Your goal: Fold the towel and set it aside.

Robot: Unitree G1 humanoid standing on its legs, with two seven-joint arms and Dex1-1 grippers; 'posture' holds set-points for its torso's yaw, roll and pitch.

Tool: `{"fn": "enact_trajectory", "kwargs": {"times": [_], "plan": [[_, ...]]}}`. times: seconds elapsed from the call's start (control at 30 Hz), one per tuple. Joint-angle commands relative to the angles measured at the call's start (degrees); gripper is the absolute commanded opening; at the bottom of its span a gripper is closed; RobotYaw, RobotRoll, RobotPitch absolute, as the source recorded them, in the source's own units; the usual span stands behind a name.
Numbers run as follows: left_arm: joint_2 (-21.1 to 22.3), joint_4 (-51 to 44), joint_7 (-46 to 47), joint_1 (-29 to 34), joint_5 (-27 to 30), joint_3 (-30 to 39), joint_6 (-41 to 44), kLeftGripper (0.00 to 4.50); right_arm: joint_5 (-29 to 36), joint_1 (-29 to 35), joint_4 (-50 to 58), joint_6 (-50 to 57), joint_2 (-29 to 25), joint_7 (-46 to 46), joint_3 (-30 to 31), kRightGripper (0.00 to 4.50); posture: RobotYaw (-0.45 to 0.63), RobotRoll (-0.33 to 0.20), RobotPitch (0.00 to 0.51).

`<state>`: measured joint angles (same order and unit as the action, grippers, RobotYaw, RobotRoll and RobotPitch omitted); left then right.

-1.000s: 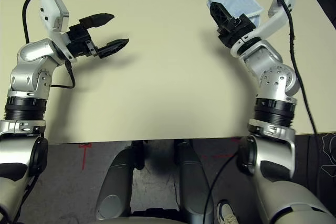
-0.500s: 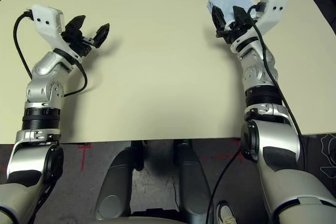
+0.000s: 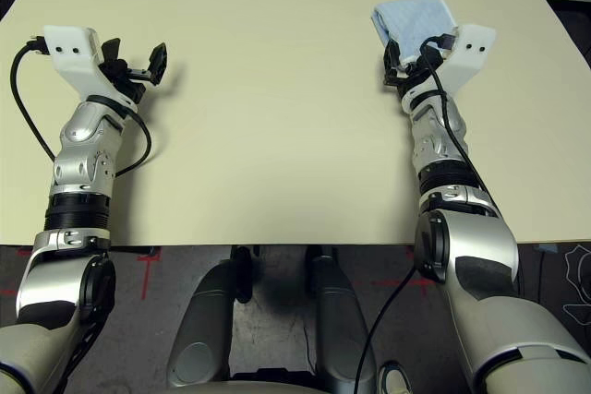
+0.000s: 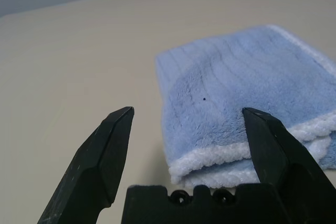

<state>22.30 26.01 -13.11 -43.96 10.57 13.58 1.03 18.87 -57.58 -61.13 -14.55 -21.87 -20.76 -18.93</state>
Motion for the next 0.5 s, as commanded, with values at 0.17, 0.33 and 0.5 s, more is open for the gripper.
{"fn": "enact_trajectory", "kwargs": {"times": [0.17, 0.33, 0.5], "plan": [[-0.15, 3.27, 3.75, 0.38, -1.31, 0.99, -2.98, 4.50, 1.46, 2.33, 3.81, -2.03, -2.21, -6.28, -1.73, 4.47, 0.04, 0.000, 0.267], [-0.54, 7.06, 4.53, 0.04, -1.03, 1.80, -7.44, 4.50, -1.28, 5.92, 7.37, -9.06, -0.92, -6.69, 0.14, 4.47, 0.02, 0.000, 0.264], [0.19, 11.76, 3.56, -1.15, -1.54, 1.47, -10.36, 4.50, -1.75, 6.40, 6.54, -10.14, -0.69, -5.20, -0.14, 4.47, 0.02, 0.000, 0.262]]}}
